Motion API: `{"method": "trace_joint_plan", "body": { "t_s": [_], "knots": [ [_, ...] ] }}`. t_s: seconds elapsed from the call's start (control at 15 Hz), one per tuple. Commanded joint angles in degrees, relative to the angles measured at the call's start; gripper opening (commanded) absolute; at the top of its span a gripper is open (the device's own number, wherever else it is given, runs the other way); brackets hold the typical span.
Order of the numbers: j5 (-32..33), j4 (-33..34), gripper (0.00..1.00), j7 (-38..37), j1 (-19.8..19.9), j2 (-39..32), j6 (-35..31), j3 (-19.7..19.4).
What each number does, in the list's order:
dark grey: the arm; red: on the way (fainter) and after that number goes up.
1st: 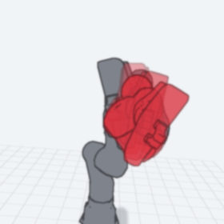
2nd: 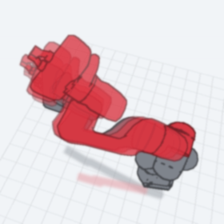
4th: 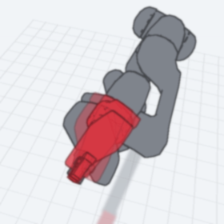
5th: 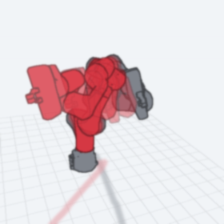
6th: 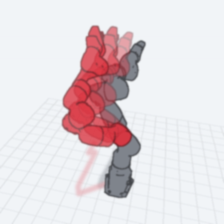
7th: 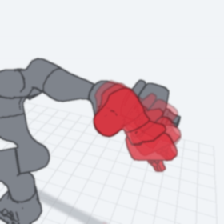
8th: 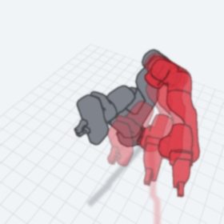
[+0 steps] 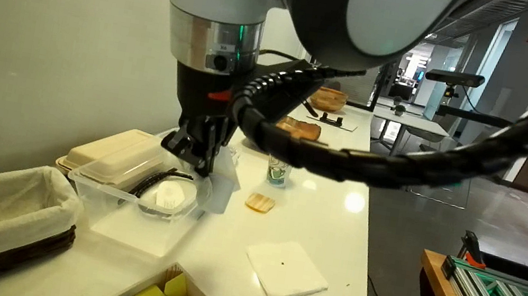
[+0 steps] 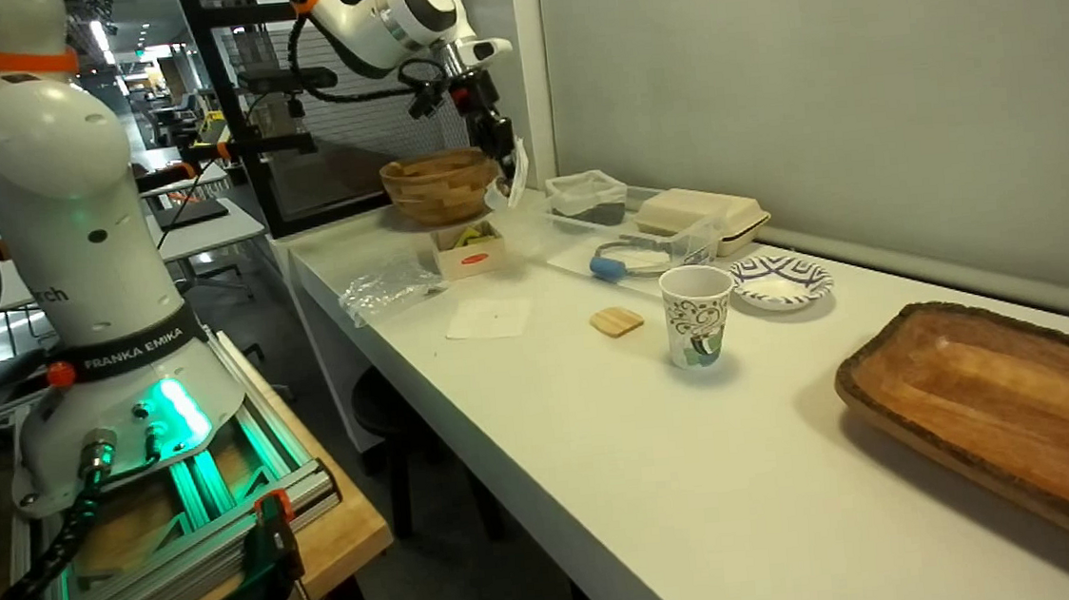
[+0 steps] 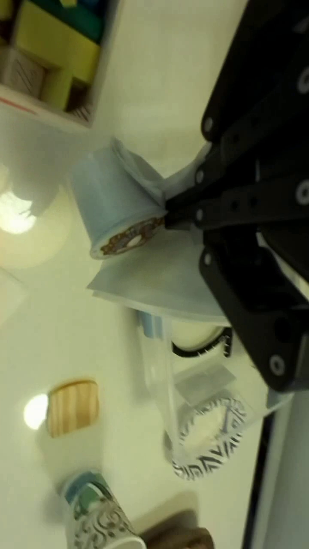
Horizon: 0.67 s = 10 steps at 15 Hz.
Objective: Remove the paper towel and the spoon from the box
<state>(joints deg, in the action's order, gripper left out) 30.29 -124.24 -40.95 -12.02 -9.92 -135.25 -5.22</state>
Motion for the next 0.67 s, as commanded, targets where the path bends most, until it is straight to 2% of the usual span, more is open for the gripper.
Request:
{"method": "trace_joint_plan", "body": {
  "t_s": [0.0, 0.27, 0.6],
  "knots": [
    [11.24, 1.77, 0.01, -1.57, 2.36, -0.13, -2.39, -0.18],
    [19.49, 3.37, 0.01, -2.42, 5.62, -3.0, -9.92, -0.5],
    [23.08, 3.1, 0.01, -3.68, 7.6, -6.82, -17.88, -1.4]
  ]
}}
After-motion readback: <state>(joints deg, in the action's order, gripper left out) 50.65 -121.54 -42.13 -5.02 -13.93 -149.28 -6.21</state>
